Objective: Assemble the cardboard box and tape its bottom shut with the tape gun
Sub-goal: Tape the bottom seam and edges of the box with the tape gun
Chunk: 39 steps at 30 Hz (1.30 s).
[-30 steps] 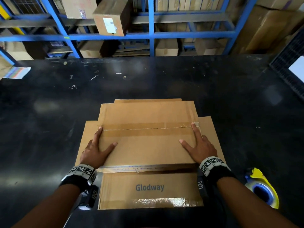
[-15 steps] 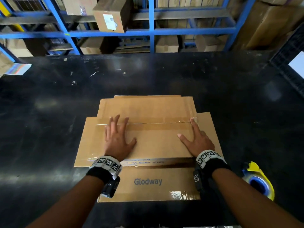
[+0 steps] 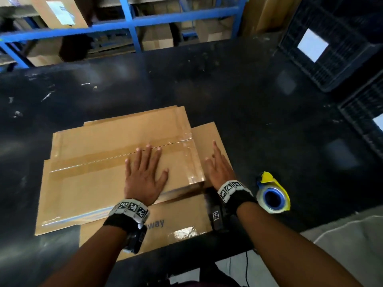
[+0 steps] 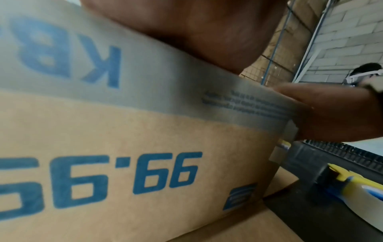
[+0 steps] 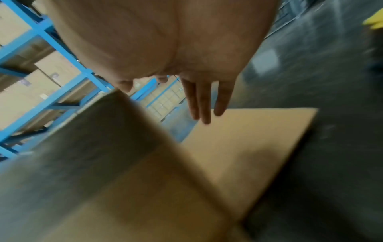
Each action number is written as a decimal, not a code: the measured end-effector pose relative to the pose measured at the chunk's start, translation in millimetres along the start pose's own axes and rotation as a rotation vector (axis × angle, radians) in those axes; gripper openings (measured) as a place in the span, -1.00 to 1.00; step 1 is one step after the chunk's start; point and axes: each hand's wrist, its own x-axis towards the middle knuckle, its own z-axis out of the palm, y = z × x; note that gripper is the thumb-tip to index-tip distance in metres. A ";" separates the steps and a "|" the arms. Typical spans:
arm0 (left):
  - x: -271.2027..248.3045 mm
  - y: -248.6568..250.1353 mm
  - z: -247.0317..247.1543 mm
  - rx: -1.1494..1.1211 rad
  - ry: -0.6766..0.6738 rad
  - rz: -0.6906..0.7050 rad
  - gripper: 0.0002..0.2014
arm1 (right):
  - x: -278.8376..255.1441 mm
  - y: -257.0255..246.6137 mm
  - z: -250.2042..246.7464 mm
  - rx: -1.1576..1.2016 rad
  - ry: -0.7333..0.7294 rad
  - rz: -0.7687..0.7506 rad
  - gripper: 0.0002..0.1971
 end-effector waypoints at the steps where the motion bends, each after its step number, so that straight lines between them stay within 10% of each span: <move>1: 0.0 0.9 0.5 0.009 -0.002 -0.003 -0.28 | -3.9 23.5 -8.9 -0.073 0.118 0.010 -0.29; 4: -1.2 1.7 2.8 0.018 0.008 -0.011 -0.28 | -21.0 96.2 -42.1 -0.283 0.354 0.179 -0.16; 8: -0.9 0.8 3.7 0.006 0.011 -0.019 -0.29 | -41.0 167.5 -69.0 -0.416 0.235 0.466 -0.06; 16: -0.2 1.9 2.1 0.034 0.008 -0.019 -0.28 | -34.5 191.8 -72.7 -0.330 0.124 0.490 -0.64; 22: 0.2 2.7 2.8 0.049 0.015 -0.018 -0.25 | -7.3 145.5 -85.9 0.093 0.225 0.331 -0.60; 28: -0.5 4.5 0.8 0.040 0.017 -0.026 -0.26 | 42.8 11.4 -113.2 0.354 0.188 -0.136 -0.37; 39: 0.3 5.2 0.3 -0.108 0.075 -0.065 -0.20 | 68.7 -138.4 -13.8 -0.103 -0.111 -0.729 -0.41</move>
